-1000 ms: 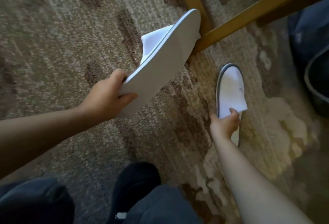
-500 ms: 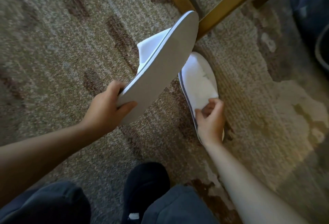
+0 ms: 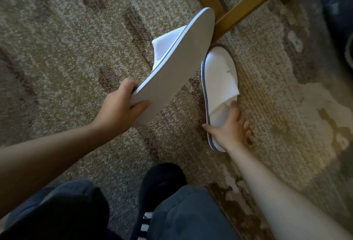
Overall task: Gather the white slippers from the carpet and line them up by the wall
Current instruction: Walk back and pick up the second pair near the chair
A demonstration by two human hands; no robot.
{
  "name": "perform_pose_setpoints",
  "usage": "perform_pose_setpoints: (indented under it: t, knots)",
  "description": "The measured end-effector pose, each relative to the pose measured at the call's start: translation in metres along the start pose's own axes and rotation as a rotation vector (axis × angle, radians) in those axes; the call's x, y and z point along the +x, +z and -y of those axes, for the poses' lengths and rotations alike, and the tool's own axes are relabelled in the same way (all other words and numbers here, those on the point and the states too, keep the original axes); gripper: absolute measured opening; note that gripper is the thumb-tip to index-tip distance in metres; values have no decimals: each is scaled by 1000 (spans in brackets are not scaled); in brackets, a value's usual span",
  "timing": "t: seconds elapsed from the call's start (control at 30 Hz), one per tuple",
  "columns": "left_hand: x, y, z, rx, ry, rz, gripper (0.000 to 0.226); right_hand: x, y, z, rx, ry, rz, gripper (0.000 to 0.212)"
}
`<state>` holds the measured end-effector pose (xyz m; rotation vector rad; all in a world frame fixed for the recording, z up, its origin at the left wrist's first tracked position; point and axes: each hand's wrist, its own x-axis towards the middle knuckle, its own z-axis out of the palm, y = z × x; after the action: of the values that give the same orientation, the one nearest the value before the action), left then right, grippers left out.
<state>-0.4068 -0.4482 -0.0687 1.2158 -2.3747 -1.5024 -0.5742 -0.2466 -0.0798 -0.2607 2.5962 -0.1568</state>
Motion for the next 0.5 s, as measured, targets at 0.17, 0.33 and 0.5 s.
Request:
perform_pose_setpoints:
  t: [0.17, 0.33, 0.5]
  knots:
    - [-25, -34, -26, -75, -82, -95, 30, -44, -24, 21, 201, -13, 6, 97]
    - [-78, -112, -81, -93, -144, -213, 25, -116, -84, 86, 310, -183, 59, 95]
    - [-139, -219, -161, -104, -234, -396, 24, -193, -184, 174, 357, -363, 139, 91]
